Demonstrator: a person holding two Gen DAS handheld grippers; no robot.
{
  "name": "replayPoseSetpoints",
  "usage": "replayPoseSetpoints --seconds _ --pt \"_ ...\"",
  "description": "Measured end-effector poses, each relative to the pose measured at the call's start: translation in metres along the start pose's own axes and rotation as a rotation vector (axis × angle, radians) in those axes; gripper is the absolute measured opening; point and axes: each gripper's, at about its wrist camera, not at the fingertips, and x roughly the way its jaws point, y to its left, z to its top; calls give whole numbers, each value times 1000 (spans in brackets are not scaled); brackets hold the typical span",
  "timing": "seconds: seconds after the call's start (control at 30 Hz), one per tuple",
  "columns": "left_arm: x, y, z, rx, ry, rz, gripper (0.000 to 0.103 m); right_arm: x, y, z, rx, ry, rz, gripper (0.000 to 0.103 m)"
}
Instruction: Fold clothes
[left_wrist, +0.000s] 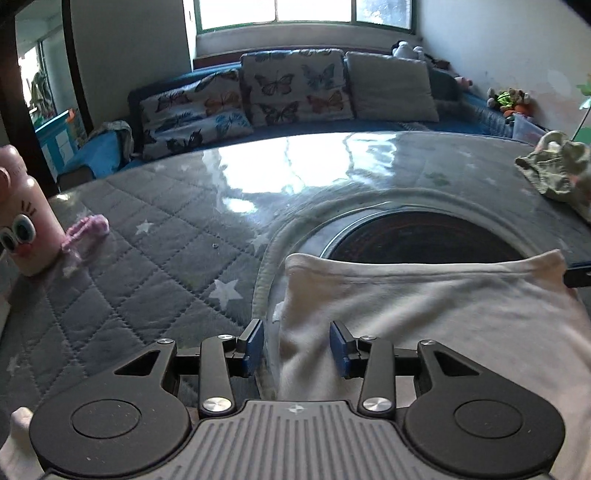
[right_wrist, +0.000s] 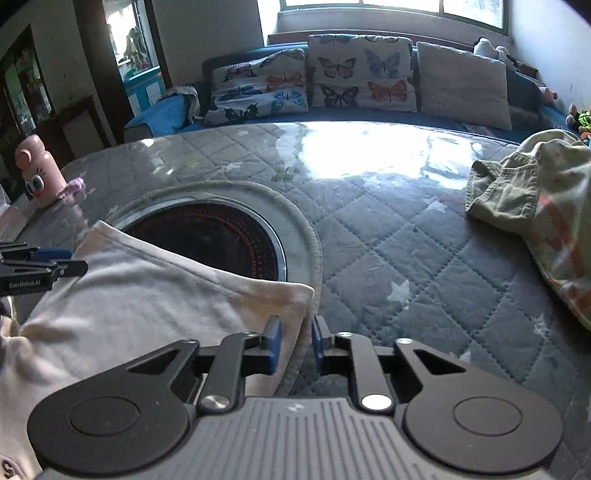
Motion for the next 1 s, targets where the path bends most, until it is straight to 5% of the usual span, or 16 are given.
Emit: replayPoseSetpoints --seconds 0.07,0.1,0.27,0.4,0.67,0.83,0.9,1.0 --pt "4 0 3 1 -2 -17 32 5 0 3 -3 1 1 3" --pt "5 0 5 1 -2 -25 14 6 1 4 -5 -4 -3 3" --pt "6 -8 11 58 -54 6 9 11 13 20 -76 -49 -37 2" --pt "4 -1 27 29 -112 49 9 18 17 43 -114 -100 -64 2" --pt "24 11 32 -7 -61 77 13 35 16 71 -141 -105 -89 11" --pt "-6 4 23 31 -79 59 20 -7 8 50 -154 -81 -72 13" --pt "-26 -3 16 54 -101 25 34 -28 6 33 -166 -69 -54 17" --pt "-57 -19 -2 97 -124 -29 39 -57 5 0 -173 -49 -35 17"
